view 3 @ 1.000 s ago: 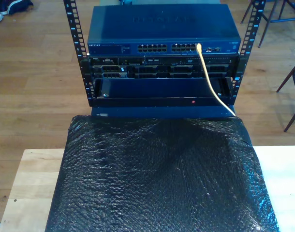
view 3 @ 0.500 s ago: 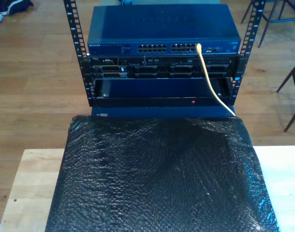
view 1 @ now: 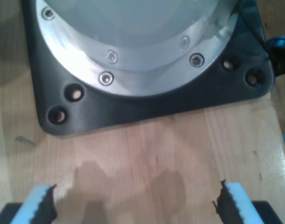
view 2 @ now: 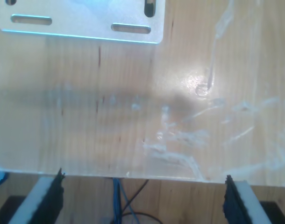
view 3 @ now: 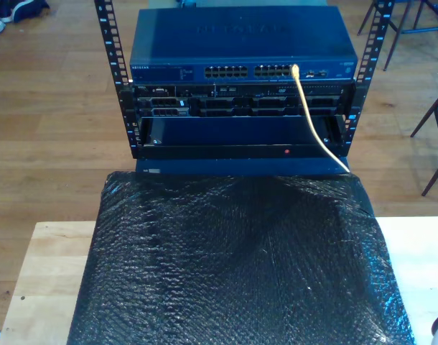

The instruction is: Grab the cable and plug it in

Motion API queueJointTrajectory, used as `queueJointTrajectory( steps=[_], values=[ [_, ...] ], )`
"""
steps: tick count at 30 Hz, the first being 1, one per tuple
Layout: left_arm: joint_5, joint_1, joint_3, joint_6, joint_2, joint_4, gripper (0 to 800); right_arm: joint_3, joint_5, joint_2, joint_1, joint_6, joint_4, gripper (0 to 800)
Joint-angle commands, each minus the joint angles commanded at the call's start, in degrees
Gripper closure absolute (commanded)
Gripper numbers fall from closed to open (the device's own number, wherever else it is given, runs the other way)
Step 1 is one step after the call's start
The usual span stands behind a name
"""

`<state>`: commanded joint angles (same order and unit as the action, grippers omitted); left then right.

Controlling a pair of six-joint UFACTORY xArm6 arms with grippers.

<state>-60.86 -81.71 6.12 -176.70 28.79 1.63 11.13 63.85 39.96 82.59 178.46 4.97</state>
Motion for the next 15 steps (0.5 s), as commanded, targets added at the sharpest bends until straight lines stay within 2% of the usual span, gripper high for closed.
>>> queueJointTrajectory(
  steps=[5,15],
  values=[
    [0.00,0.00,0.00,0.00,0.00,0.00,0,-3.34,-0.62,2.81,0.00,0.18,0.09,0],
    [0.00,0.00,0.00,0.00,0.00,0.00,0,-8.09,-7.74,2.55,2.20,0.18,0.09,0]
  ],
)
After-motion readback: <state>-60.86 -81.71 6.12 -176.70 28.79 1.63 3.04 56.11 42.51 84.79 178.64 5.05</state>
